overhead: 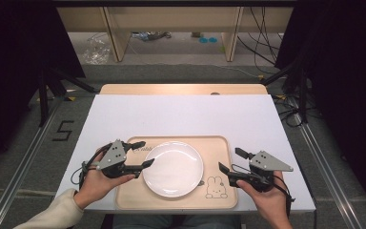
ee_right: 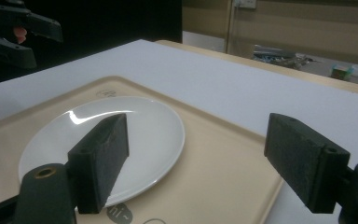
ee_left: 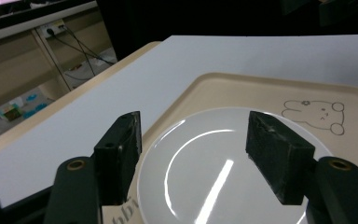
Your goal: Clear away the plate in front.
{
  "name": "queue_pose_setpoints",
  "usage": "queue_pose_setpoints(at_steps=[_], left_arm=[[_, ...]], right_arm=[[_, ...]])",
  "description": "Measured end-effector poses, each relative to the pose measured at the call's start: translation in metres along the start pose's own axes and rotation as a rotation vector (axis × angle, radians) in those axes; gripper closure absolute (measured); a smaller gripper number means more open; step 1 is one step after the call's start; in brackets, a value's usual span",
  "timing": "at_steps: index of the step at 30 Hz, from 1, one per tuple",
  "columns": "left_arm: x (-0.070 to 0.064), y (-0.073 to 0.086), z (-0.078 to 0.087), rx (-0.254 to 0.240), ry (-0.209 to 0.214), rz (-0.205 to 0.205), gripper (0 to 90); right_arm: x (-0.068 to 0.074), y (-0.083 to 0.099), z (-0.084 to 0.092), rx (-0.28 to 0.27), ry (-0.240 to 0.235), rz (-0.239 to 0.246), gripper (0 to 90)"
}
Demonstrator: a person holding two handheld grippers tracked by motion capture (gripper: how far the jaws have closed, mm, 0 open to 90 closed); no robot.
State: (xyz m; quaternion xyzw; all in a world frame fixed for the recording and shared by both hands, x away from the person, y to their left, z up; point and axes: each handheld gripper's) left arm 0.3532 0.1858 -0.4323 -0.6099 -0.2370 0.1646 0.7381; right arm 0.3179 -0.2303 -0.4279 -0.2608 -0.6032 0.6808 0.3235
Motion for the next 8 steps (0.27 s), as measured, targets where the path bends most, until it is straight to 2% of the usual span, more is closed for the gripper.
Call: queue_pose_setpoints(at_steps=[3,4,5,7,8], left_arm=[[0.0016,0.0027,-0.0014,0.030,0.011,-0.003,36.0],[-0.0008,0.0034,-0.0028,0.028,0.010,0.011,35.9],[-0.0016,0.0030,-0.0040,0.033,0.018,-0.018,35.8],[-0.0059,0.0038,-0.0064,0.060,0.030,-0.045,33.3],[-0.0059,0.0038,-0.0064,0.060,0.030,-0.045,32.4]], right_arm=[[0.0005,0.0007,-0.0009,-0.006,0.003,0.005,22.3],[0.0007,0.0007,-0.0010,-0.003,0.001,0.005,22.2],[0.0004,0.0006,-0.0010,-0.006,0.003,0.012,22.1],[0.0011,0.0006,-0.0006,-0.001,0.000,0.004,21.9],[0.0009,0.0007,-0.0006,-0.005,0.001,0.005,21.7]])
Point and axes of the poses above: each handheld gripper's, and its own axes: z roughly backward along the jaws, y roughly out of its underside, x roughly to its left, and after that the axes turned 11 degrees about -x, right-handed
